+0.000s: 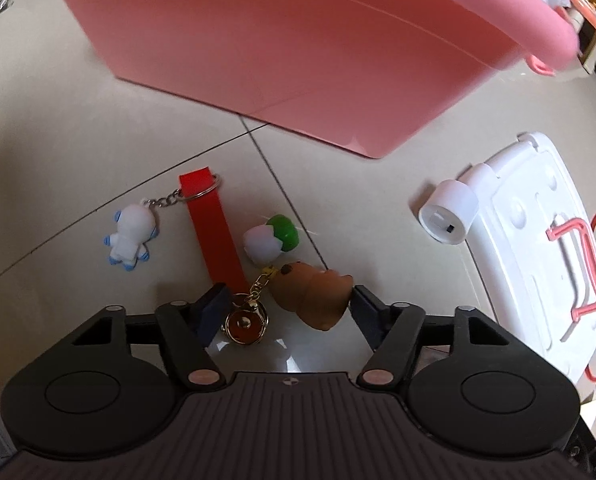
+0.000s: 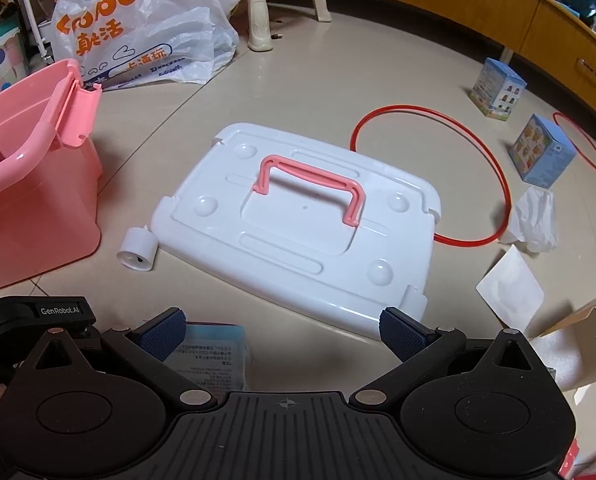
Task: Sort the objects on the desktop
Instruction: 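Close the left tool on the brown bear keychain and red strap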
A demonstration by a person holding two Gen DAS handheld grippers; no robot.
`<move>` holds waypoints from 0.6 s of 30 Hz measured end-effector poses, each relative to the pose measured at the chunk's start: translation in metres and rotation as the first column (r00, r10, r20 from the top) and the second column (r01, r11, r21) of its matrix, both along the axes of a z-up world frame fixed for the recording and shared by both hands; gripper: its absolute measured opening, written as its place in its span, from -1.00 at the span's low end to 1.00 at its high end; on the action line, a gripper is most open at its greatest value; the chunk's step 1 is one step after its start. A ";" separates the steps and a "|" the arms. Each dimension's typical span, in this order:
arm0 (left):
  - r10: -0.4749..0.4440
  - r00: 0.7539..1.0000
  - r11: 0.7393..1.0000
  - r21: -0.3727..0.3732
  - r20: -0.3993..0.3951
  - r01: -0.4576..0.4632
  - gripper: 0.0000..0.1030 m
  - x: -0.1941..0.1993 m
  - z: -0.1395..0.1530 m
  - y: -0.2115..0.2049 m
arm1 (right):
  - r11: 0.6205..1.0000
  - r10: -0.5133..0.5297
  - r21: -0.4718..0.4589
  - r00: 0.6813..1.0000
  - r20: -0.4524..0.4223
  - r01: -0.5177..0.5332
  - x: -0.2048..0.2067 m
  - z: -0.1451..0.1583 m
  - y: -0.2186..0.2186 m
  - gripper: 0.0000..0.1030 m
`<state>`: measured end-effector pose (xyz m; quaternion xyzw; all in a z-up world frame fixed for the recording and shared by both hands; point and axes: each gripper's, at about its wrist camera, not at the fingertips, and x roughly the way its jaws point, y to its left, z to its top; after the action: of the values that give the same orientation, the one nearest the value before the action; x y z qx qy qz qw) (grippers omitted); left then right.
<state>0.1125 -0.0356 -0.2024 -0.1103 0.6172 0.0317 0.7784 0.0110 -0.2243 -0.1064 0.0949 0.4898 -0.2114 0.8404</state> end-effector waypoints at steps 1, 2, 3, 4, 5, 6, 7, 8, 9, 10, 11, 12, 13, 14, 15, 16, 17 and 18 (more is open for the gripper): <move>-0.004 1.000 1.000 -0.003 0.001 0.004 0.16 0.000 0.000 0.000 | 1.000 0.001 -0.001 1.000 0.001 -0.001 0.000 0.000 0.000 0.99; -0.007 1.000 1.000 -0.005 0.001 0.007 0.11 0.001 0.000 -0.001 | 1.000 0.002 -0.002 1.000 0.001 -0.002 0.000 0.001 0.001 0.99; -0.010 1.000 1.000 -0.008 0.001 0.010 0.09 0.001 0.000 -0.001 | 1.000 0.002 -0.003 1.000 0.002 -0.002 0.000 0.001 0.001 0.99; -0.010 1.000 1.000 -0.011 -0.001 0.010 0.06 0.001 0.000 -0.001 | 1.000 0.003 -0.004 1.000 0.002 -0.003 0.000 0.001 0.001 0.99; -0.011 1.000 1.000 -0.017 -0.001 0.011 0.00 0.001 0.000 0.000 | 1.000 0.004 -0.004 1.000 0.003 -0.004 0.000 0.002 0.001 0.99; -0.012 1.000 1.000 -0.023 0.000 0.012 -0.03 0.002 0.000 0.000 | 1.000 0.005 -0.005 1.000 0.003 -0.005 0.000 0.002 0.002 0.99; -0.013 1.000 1.000 -0.027 -0.001 0.013 -0.08 0.002 0.000 0.001 | 1.000 0.006 -0.006 1.000 0.004 -0.006 0.000 0.003 0.002 0.99; -0.014 1.000 0.999 -0.030 -0.003 0.014 -0.08 0.002 0.000 0.001 | 1.000 0.006 -0.007 1.000 0.004 -0.006 0.000 0.003 0.002 0.99; -0.014 1.000 0.999 -0.033 -0.004 0.014 -0.09 0.002 0.000 0.001 | 1.000 0.007 -0.008 1.000 0.005 -0.007 0.000 0.003 0.002 0.99; -0.017 1.000 0.999 -0.037 -0.004 0.017 -0.11 0.002 0.000 0.002 | 1.000 0.008 -0.009 1.000 0.005 -0.008 0.000 0.004 0.003 0.99; -0.019 1.000 0.999 -0.041 -0.003 0.019 -0.15 0.002 0.000 0.003 | 1.000 0.009 -0.010 1.000 0.006 -0.009 0.000 0.004 0.003 0.99; -0.022 1.000 0.999 -0.041 -0.004 0.022 -0.17 0.002 0.000 0.003 | 1.000 0.010 -0.011 1.000 0.006 -0.010 0.000 0.004 0.003 0.99; -0.025 1.000 0.999 -0.041 -0.006 0.024 -0.17 0.001 0.000 0.003 | 1.000 0.010 -0.012 1.000 0.007 -0.010 0.000 0.005 0.003 0.99; -0.030 1.000 0.999 -0.038 -0.007 0.030 -0.17 0.001 0.000 0.003 | 1.000 0.011 -0.013 1.000 0.008 -0.011 0.000 0.005 0.004 0.99; -0.037 0.999 0.999 -0.034 -0.009 0.036 -0.17 0.001 0.000 0.004 | 1.000 0.012 -0.014 1.000 0.008 -0.012 0.000 0.006 0.004 0.99; -0.041 0.999 0.999 -0.031 -0.008 0.041 -0.17 0.000 0.001 0.004 | 1.000 0.014 -0.015 1.000 0.010 -0.014 0.000 0.006 0.004 0.99; -0.041 0.999 0.999 -0.028 -0.008 0.041 -0.17 0.000 0.001 0.000 | 1.000 0.016 -0.018 1.000 0.012 -0.016 0.000 0.007 0.005 0.99; -0.041 0.999 0.999 -0.026 -0.007 0.041 -0.17 0.000 0.000 -0.005 | 1.000 0.018 -0.020 1.000 0.014 -0.017 0.000 0.008 0.005 0.99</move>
<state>0.1124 -0.0403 -0.2024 -0.1075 0.6227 0.0081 0.7750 0.0115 -0.2192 -0.0980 0.0838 0.4826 -0.2082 0.8466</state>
